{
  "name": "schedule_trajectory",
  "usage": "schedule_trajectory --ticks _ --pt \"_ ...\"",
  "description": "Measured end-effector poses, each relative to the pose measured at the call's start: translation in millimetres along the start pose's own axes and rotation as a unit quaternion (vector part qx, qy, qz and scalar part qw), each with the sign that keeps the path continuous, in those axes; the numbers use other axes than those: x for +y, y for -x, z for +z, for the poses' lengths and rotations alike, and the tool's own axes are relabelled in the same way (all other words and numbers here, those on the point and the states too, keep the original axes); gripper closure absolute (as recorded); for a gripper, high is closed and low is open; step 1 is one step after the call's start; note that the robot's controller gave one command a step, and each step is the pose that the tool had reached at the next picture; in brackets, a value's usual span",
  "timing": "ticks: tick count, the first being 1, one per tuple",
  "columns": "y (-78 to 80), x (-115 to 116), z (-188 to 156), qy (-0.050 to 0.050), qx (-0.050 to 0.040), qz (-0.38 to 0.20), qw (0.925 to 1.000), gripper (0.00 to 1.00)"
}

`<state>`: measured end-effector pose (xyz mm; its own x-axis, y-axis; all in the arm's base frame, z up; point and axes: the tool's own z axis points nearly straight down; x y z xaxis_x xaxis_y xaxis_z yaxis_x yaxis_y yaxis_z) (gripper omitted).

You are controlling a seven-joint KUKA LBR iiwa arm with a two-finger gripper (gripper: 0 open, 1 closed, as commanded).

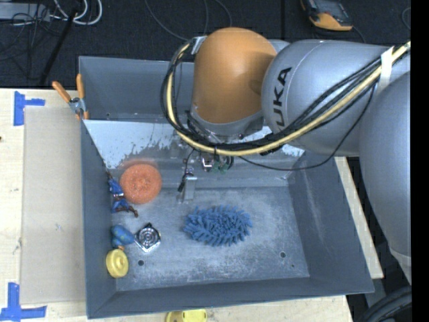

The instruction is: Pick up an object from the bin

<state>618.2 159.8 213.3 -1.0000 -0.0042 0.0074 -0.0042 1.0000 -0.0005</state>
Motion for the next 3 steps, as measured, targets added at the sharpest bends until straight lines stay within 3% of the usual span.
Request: schedule_trajectory --ticks 1,2,3 --pt "1.1 -0.8 -5.3 0.001 -0.0037 0.001 1.0 0.0" --pt "-11.9 -44.6 47.3 0.001 -0.0057 0.017 0.9998 0.0" --pt "-37.3 -72.0 78.6 -0.001 0.0005 -0.005 1.0 0.0"
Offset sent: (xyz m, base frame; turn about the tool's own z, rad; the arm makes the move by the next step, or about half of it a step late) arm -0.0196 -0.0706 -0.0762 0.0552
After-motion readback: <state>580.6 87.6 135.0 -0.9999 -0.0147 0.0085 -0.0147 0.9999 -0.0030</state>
